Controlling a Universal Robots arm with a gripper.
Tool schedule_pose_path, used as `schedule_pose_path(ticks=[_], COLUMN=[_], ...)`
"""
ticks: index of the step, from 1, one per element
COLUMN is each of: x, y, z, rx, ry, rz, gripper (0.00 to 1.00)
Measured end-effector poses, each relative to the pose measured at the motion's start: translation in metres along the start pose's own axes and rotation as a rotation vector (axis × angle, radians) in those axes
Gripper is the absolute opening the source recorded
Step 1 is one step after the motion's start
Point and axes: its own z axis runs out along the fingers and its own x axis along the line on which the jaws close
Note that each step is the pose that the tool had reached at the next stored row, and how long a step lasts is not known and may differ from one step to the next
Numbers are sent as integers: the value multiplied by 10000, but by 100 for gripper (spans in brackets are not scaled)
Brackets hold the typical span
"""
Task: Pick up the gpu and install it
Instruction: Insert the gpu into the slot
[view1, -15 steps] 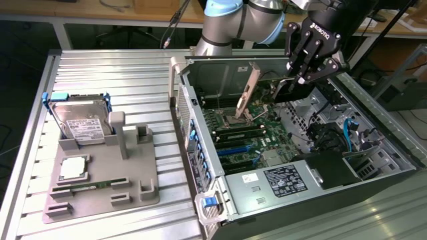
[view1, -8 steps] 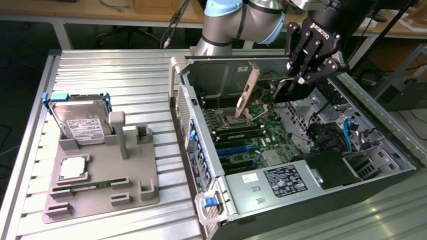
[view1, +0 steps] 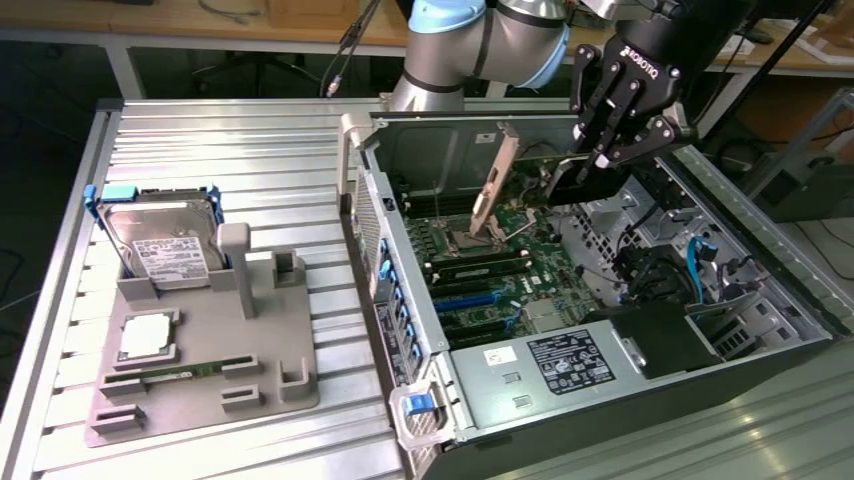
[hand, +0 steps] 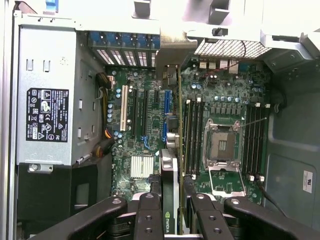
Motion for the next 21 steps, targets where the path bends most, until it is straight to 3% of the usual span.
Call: schedule_pose_path(ticks=[21], x=[0], y=[0], z=[0], rx=[4], ry=[-8], rz=[183], gripper=[27])
